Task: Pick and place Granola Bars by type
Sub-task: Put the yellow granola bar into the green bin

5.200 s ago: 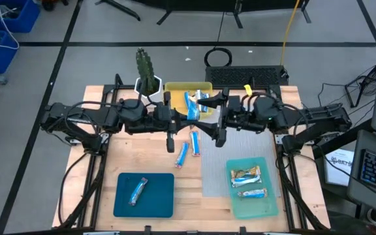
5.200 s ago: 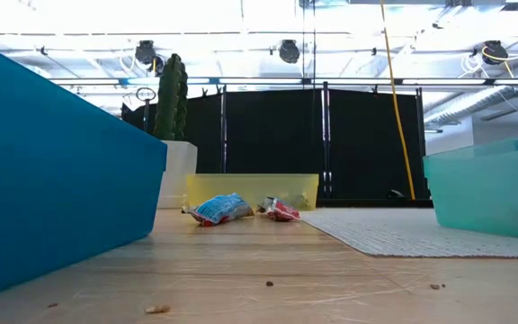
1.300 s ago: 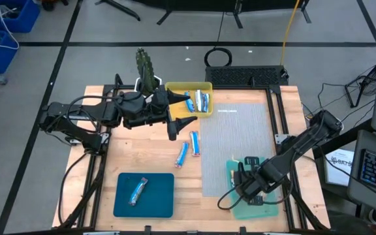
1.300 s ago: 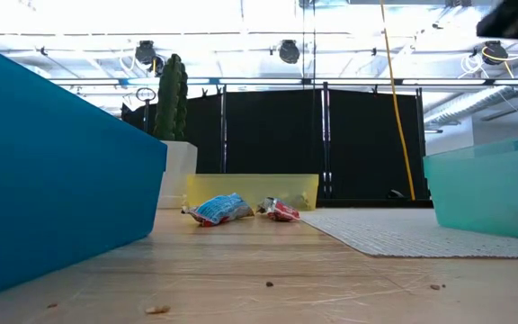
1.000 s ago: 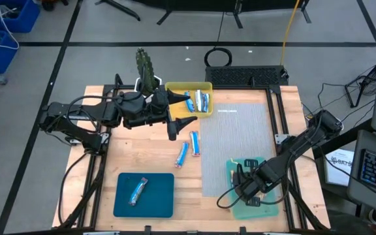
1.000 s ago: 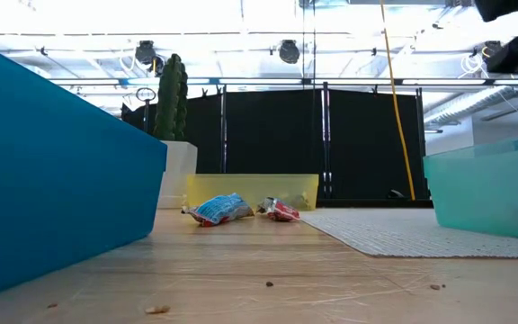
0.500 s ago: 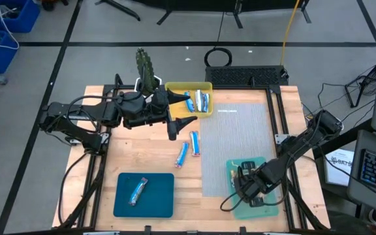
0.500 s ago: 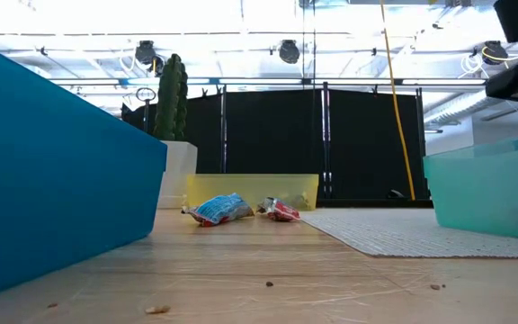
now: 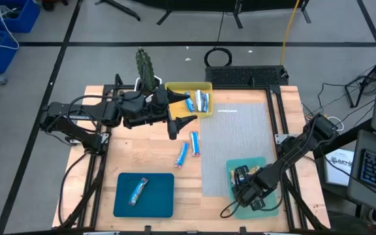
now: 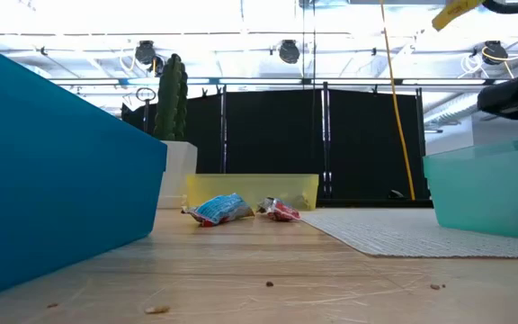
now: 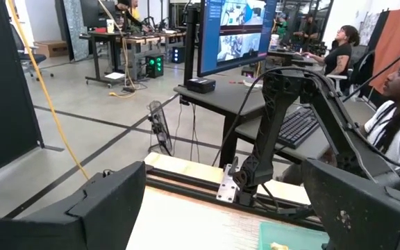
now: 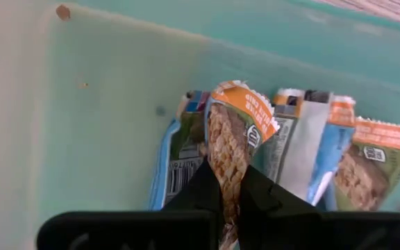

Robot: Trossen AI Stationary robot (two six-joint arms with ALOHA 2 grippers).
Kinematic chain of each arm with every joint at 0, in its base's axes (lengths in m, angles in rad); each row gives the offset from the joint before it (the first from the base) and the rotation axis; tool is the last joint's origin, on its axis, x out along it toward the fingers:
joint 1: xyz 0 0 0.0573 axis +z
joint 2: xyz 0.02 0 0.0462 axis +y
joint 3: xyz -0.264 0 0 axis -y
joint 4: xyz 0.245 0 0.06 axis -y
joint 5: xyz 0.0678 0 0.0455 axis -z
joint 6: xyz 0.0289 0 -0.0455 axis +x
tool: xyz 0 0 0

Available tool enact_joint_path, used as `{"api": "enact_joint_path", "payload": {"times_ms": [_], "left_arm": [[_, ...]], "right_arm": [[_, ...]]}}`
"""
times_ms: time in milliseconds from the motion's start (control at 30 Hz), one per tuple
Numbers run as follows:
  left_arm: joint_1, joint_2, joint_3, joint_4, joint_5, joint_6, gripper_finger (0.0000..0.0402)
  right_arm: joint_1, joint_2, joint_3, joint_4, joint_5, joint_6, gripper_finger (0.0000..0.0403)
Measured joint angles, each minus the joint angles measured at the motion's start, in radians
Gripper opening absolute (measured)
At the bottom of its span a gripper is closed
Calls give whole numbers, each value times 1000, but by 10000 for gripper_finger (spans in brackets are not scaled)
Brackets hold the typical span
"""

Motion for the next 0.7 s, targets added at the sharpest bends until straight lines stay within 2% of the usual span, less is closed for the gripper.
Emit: {"api": "enact_joint_path", "payload": {"times_ms": [233,567,700], "left_arm": [[0,0,0,0,0,2,388],[2,0,0,0,0,2,388],[2,0,0,0,0,2,388]], "right_arm": [[11,29,0,-7,0,-57,13],[11,29,0,-7,-10,-57,151],[11,29,0,-16,-25,-53,194]]}}
